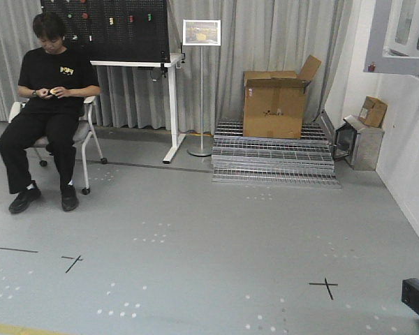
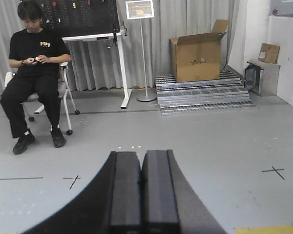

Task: Pick beaker and place in left cabinet
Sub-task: 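Drive the base across the room to the open white cabinet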

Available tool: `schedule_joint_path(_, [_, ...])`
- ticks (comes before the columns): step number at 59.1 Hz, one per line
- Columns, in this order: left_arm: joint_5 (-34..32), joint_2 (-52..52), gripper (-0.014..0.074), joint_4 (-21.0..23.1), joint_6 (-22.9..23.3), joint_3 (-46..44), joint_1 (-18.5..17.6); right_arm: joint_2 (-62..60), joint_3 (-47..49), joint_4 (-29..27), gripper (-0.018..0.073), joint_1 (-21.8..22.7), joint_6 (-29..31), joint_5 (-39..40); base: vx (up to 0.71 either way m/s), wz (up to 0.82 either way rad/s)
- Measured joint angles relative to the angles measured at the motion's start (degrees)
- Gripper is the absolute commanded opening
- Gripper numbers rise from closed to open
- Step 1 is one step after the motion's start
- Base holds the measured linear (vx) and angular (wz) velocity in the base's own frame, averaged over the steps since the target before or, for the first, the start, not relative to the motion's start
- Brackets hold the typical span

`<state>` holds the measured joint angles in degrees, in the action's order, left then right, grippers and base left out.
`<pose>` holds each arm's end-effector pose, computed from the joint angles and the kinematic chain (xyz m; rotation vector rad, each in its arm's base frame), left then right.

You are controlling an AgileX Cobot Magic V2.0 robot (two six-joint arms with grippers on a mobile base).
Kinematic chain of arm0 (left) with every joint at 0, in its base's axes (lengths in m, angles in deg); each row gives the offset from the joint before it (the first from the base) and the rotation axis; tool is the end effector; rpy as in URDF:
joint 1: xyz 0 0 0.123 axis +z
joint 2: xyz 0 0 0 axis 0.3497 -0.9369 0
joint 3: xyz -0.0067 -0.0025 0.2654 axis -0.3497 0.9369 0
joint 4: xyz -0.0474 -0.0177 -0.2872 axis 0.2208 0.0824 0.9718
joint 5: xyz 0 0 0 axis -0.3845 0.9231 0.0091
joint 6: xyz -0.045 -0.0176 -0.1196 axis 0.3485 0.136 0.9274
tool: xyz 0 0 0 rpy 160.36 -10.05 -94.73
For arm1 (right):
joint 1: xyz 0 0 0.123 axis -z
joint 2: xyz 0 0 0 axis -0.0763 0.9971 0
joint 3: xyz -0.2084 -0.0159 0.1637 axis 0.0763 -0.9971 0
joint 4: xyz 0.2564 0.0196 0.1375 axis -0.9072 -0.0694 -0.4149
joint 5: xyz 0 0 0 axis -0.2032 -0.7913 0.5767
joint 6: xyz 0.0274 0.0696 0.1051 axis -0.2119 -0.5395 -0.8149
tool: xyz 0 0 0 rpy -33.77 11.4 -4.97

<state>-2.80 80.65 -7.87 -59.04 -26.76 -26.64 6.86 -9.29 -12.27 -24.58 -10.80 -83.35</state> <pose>0.1543 -0.0155 0.1927 0.1326 1.5957 -0.0236 0.2039 0.0814 0.3343 -0.3092 1.8363 0.1586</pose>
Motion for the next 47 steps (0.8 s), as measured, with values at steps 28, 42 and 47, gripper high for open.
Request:
schedule_joint_path(28, [0.0, 0.0, -0.0008, 0.0, 0.0, 0.0, 0.0, 0.0, 0.0, 0.0, -0.0003, 0.0, 0.0, 0.0, 0.71, -0.03])
schedule_joint_path(42, [0.0, 0.0, -0.0008, 0.0, 0.0, 0.0, 0.0, 0.0, 0.0, 0.0, -0.0003, 0.0, 0.0, 0.0, 0.71, -0.03])
schedule_joint_path(47, [0.0, 0.0, -0.0008, 0.0, 0.0, 0.0, 0.0, 0.0, 0.0, 0.0, -0.0003, 0.0, 0.0, 0.0, 0.7, -0.05])
